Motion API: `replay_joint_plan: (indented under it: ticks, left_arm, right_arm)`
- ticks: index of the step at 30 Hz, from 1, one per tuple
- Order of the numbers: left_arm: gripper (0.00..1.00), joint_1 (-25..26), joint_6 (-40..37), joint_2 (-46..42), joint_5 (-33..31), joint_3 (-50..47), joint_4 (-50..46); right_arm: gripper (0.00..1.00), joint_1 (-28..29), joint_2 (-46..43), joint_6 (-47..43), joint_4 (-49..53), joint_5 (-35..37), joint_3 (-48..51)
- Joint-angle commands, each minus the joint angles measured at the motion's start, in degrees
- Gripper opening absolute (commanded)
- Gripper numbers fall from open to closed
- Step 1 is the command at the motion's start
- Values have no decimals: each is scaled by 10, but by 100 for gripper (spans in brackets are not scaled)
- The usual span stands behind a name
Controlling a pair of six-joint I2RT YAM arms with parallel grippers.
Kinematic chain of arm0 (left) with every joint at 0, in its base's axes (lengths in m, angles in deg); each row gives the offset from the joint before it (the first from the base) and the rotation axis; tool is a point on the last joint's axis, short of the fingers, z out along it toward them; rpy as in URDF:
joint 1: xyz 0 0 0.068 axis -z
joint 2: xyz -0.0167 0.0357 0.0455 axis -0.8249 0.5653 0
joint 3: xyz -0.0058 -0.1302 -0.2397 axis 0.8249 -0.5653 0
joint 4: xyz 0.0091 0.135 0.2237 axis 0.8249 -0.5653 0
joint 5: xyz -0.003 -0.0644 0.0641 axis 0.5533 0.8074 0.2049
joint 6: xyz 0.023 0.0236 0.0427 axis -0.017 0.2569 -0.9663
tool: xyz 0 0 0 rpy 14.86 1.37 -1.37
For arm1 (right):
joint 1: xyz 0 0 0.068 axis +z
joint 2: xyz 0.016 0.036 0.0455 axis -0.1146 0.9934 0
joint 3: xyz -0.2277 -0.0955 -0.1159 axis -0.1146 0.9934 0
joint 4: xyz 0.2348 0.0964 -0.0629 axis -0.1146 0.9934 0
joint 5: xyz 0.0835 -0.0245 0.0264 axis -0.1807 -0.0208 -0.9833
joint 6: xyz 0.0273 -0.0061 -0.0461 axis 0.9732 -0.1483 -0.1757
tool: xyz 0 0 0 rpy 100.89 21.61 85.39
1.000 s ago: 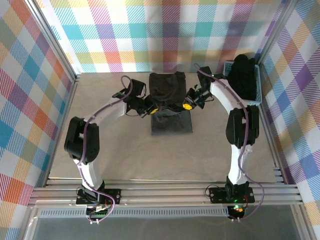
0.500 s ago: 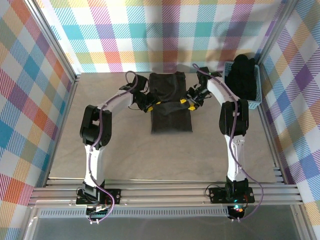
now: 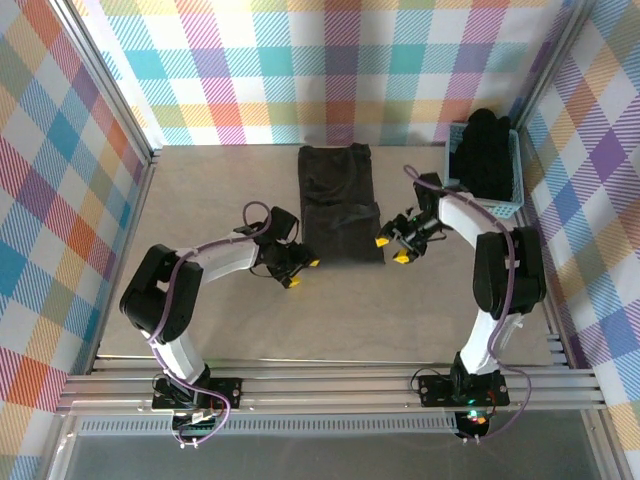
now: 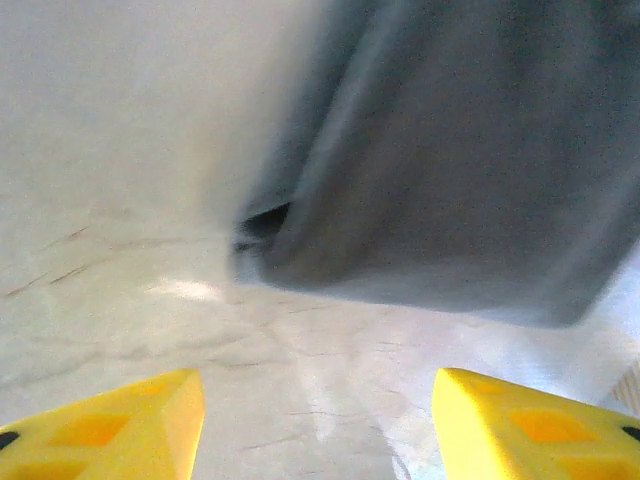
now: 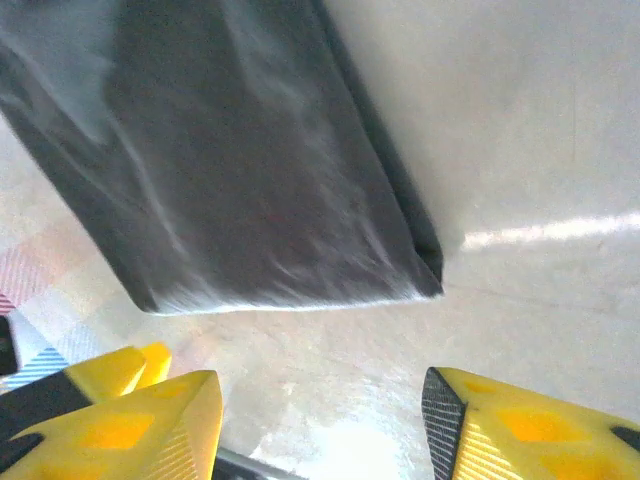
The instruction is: Fold and stack the t-shirts
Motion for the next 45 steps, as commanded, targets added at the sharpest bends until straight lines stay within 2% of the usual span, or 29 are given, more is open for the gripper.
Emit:
replay_joint_plan:
  ticks: [1,3,6,13,17,21,23,26,30,35,39,42,45]
  left_arm:
    - [63,-7,62,23,-1,11,84]
    - [63,-7,64,36,-7,17,90]
    - [56,-10,71,54,-14,16,117]
    - [31,-13,76,88,-20,39,146]
    - [25,-13,75,95,-20,47,146]
    - [13,-14,72,95,-22,45,150]
    - [7,-15,72,93,-21,46,152]
    - [5,-17,60,83,-20,64,133]
    - [0,-27,54,61,-18,86,115]
    - [0,-57,58,5,-10,116,145]
    - [0,-65,37,-36,-1,150,122]
    - [0,-63,33,-56,28,138,79]
    - [0,-55,27,-78,65,87,50]
  right_arm:
    - [56,0,11,39,-74,-55,29]
    - [56,0,23,48,-85,-59,33]
    - [56,0,41,50,-84,-49,29]
    - [53,0,81,64,-89,-55,10]
    - [51,5,87,85,-102,-56,13]
    - [37,7,103,110,-142,-63,14]
    - [27,8,112,111,-154,-65,-5]
    - [10,8,118,97,-123,-48,-59]
    - [1,8,104,75,-66,-11,-136]
    - [0,7,77,65,-12,5,-243]
    - [0,7,70,58,33,0,-318]
    - [0,7,57,58,56,-26,-317]
    - [0,16,24,59,57,-54,-255]
